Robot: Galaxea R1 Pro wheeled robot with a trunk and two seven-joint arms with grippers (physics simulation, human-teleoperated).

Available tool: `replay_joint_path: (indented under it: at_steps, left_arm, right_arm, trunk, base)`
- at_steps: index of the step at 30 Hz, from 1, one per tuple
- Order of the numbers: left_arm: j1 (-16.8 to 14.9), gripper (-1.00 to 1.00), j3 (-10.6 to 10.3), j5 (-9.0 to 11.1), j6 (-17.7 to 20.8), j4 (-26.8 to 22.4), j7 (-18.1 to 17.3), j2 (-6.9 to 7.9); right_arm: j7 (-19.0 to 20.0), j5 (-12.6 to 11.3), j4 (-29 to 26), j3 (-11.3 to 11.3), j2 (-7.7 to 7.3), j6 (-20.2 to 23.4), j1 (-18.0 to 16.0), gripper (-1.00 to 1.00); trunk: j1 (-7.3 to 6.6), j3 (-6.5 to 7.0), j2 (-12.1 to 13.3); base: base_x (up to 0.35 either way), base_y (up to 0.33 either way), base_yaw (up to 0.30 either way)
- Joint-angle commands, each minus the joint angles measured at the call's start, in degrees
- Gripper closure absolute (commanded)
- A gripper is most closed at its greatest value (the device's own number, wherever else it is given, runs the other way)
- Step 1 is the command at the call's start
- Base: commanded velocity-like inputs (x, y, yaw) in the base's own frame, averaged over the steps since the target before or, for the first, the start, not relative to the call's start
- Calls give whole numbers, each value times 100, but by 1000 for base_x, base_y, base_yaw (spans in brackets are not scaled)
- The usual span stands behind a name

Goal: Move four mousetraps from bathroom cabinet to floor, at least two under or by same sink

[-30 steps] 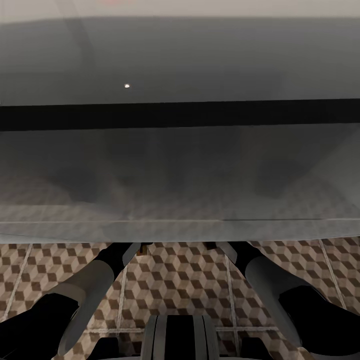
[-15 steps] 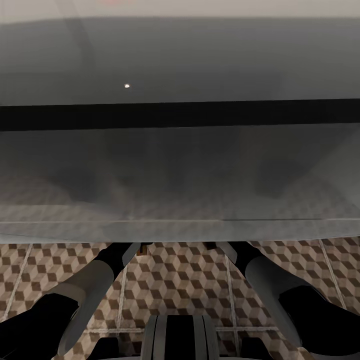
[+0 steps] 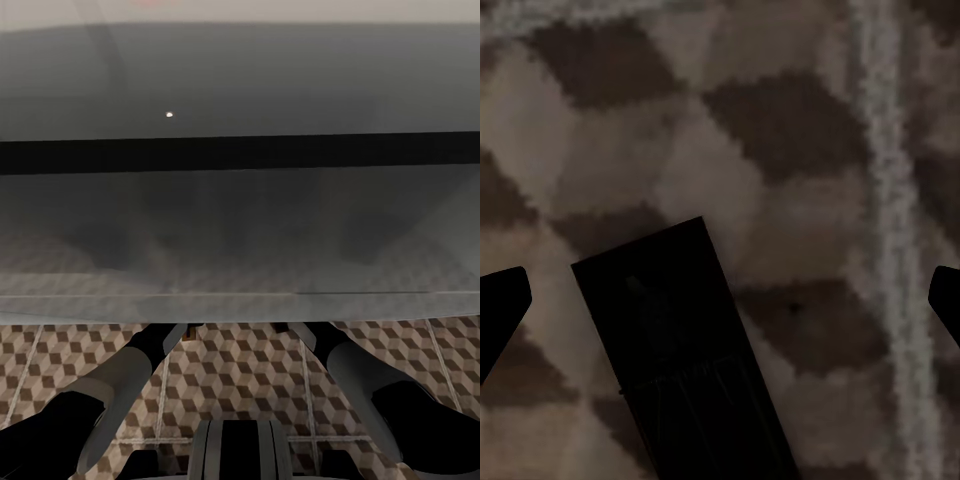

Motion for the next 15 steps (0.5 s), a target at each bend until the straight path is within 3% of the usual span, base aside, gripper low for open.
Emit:
replay_joint_path:
  at_steps: [1, 15]
  left_arm:
    - [-422, -100, -27, 95, 22, -15, 49, 7]
    - [-422, -100, -27, 100, 14, -10, 49, 8]
  right_arm:
    - [-45, -55, -17, 36, -5, 29, -20, -100]
    - [-45, -56, -18, 35, -5, 28, -20, -100]
  trunk:
    - [-2, -1, -2]
    - [-2, -1, -2]
  base:
    - [0, 0, 0]
    - [0, 0, 0]
